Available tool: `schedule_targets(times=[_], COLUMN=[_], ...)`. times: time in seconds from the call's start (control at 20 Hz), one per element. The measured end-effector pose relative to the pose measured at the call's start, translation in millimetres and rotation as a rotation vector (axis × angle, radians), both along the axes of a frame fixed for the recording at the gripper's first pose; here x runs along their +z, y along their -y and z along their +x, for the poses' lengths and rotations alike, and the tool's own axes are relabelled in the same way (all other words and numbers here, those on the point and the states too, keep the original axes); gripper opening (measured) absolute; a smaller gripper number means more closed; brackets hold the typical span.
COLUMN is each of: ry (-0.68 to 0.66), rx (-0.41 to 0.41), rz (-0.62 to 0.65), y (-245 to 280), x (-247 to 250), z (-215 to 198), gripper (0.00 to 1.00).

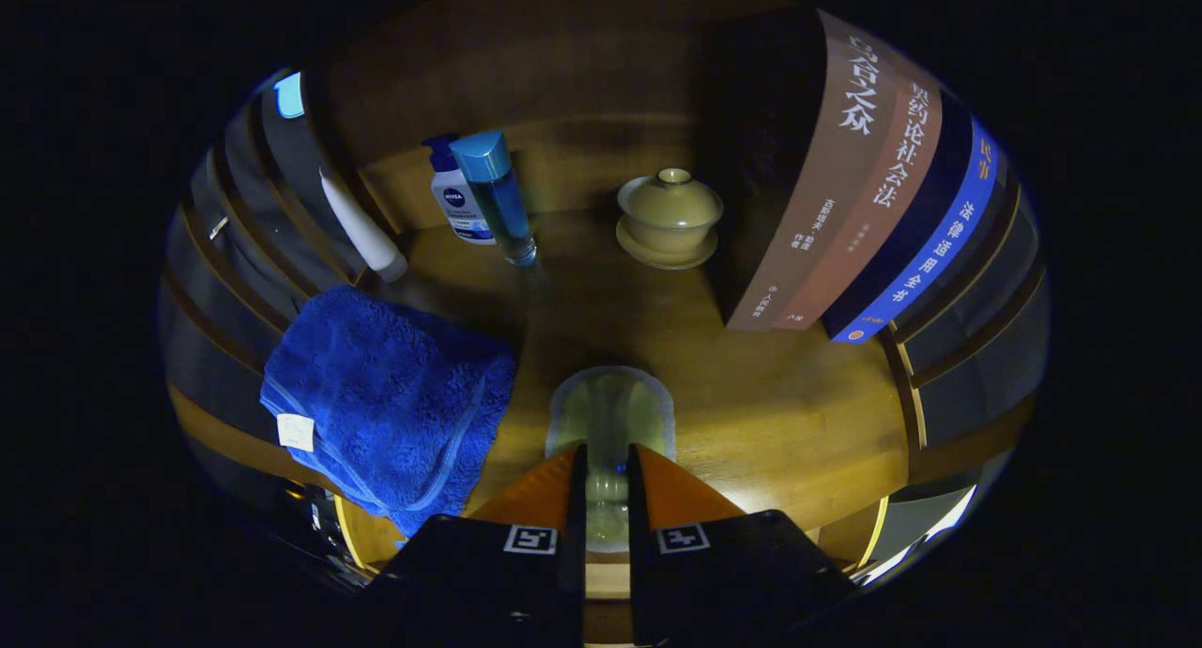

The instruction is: Pull open the drawer, take out the items inside it, and place them on the countertop above the cabinet.

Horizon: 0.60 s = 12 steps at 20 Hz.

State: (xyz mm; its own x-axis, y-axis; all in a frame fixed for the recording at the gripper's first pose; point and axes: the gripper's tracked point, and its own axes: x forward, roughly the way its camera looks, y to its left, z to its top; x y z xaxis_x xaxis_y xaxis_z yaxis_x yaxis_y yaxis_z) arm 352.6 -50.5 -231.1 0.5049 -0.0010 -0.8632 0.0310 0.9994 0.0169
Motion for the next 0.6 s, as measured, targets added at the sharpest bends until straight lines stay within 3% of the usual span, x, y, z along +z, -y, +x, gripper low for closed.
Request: schedule_targets(times=[0.05, 0.25, 0.45, 0.6], ry=[0.000, 0.045, 0.125, 0.290], rx=[-0.007, 0.014, 0.043, 0.041], rz=[0.010, -0.015, 0.011, 0.078], y=[-2.0, 0.7, -9.1, -20.9], x=[0.4, 2.0, 16.4, 46.7], z=[-2.0, -9.3, -18.7, -24.5], gripper=[0.27, 0.98, 0.98, 0.98])
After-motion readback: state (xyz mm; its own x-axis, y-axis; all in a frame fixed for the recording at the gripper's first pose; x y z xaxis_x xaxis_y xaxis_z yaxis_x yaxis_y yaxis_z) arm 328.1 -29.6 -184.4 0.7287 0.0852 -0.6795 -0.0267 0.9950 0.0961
